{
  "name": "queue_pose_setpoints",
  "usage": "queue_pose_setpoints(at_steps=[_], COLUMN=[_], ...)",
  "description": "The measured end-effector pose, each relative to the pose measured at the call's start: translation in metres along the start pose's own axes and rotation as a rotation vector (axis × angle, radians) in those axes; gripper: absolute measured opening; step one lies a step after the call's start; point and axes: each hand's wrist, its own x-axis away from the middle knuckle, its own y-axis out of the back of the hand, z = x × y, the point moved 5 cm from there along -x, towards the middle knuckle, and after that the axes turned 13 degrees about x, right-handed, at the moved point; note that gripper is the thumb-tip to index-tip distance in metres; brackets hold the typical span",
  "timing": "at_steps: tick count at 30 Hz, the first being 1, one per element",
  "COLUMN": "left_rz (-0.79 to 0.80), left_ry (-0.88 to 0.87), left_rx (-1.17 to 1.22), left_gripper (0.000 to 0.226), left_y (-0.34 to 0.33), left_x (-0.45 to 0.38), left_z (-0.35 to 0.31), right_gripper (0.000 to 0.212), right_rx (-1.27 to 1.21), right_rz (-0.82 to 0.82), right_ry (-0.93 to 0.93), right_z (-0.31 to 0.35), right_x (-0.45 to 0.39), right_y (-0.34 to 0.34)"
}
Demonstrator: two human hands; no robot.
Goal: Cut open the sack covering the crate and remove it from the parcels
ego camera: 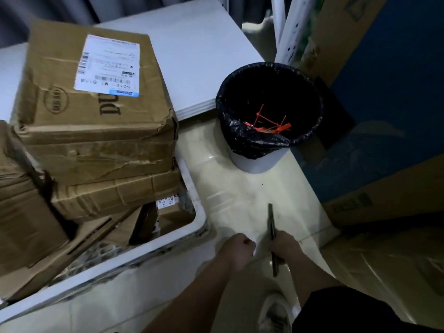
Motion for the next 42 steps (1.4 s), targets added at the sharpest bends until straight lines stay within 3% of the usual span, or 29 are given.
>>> queue_pose_setpoints(at_steps=[2,5,10,14,23,28,33,42], left_rz=[0.032,0.011,0.038,0.066,-0.108,-0.194,-0.369,-0.369], left_ry=[-0.061,-0.06,-0.125,-0.159,-0.319,-0.458,-0.604,-0.7], left_rx=[-0.04,-0.141,-0.136,0.104,0.43,0.506,0.387,0.6], left_gripper=[0.033,0.035,0.029,0.026,0.008,0.023,0.027,0.04], left_y=[-0.003,-0.002,-0.001,0.008,0.07,0.116,0.163,0.194], left_x=[0.011,0.036,0.098,0.155,0.267,0.308,0.337,0.326], left_z=[-0.01,-0.023,-0.06,-0.085,-0.133,-0.146,-0.155,-0.144], right_gripper=[0.015,0.02,0.024,0.019,0.031,0.015,0.03,0.026], right_rx=[-0.076,-0.225,-0.368,-0.36,-0.473,-0.614,-0.87,-0.916], right_rz=[0.142,0.374,0.469,0.432,0.221,0.163,0.074,0.011], right_ry=[-0.009,-0.043,0.039,0.184,0.684,0.908,1.015,1.132], right_z=[0.009,0.022,0.041,0.061,0.143,0.198,0.242,0.279], right_x=[0.013,0.045,0.111,0.171,0.297,0.345,0.385,0.401], right_y=[0.011,0.033,0.077,0.112,0.168,0.172,0.172,0.159])
